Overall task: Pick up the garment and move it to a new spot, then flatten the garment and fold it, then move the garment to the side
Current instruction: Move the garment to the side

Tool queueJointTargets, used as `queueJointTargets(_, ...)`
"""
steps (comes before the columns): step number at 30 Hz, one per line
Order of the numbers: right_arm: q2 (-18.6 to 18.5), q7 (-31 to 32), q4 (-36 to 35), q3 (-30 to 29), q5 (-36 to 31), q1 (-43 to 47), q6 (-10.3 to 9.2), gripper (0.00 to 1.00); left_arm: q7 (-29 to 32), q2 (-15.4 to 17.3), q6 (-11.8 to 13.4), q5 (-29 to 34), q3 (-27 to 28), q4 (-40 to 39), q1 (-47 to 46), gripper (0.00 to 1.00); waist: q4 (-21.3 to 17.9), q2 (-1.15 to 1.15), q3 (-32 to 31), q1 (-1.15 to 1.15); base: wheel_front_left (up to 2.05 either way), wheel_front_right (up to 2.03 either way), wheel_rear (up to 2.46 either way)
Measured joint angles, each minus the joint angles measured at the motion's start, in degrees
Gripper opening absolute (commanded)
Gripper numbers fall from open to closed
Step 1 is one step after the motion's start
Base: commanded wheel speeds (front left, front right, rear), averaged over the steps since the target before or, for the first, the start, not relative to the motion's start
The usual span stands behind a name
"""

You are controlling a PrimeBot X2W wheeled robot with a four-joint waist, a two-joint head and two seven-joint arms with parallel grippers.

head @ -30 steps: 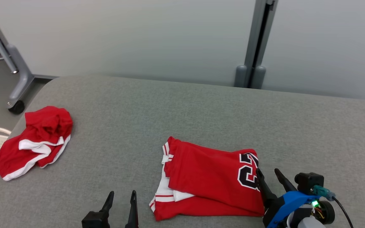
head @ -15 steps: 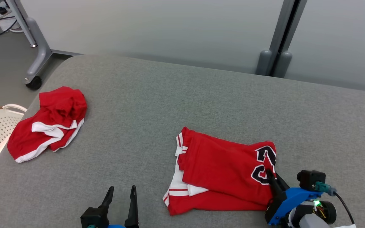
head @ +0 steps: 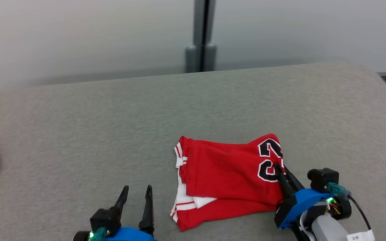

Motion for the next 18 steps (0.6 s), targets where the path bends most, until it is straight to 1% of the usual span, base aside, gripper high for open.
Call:
queueJointTargets(8, -0.12, -0.02, -0.8, 2.66, 0.09, -0.97, 0.0, 0.0, 0.0, -0.02, 1.18, -2.31, -1.71, -0.35, -2.94, 1.0, -13.49, 0.0, 0.83, -0.01, 0.0, 0.0, 0.0)
queueJointTargets(14, -0.12, -0.01, -1.52, 3.64, 1.77, -1.26, 0.0, 0.0, -0.01, -0.01, 1.29, -2.25, -2.05, 0.51, -4.26, 1.0, -21.71, 0.0, 1.15, -0.01, 0.0, 0.0, 0.0)
queueJointTargets(15, -0.16, -0.01, -1.72, 3.69, 2.13, -1.36, 0.0, 0.0, 0.0, -0.04, 1.13, -1.87, -2.15, 0.87, -4.77, 1.0, -23.62, 0.0, 1.12, -0.01, 0.0, 0.0, 0.0)
queueJointTargets(18, -0.13, -0.01, -1.83, 2.79, 2.88, -1.4, 0.0, 0.0, 0.0, -0.07, 0.91, -1.67, -2.25, 1.38, -5.51, 1.0, -25.19, 0.0, 1.11, 0.0, 0.0, 0.0, 0.0)
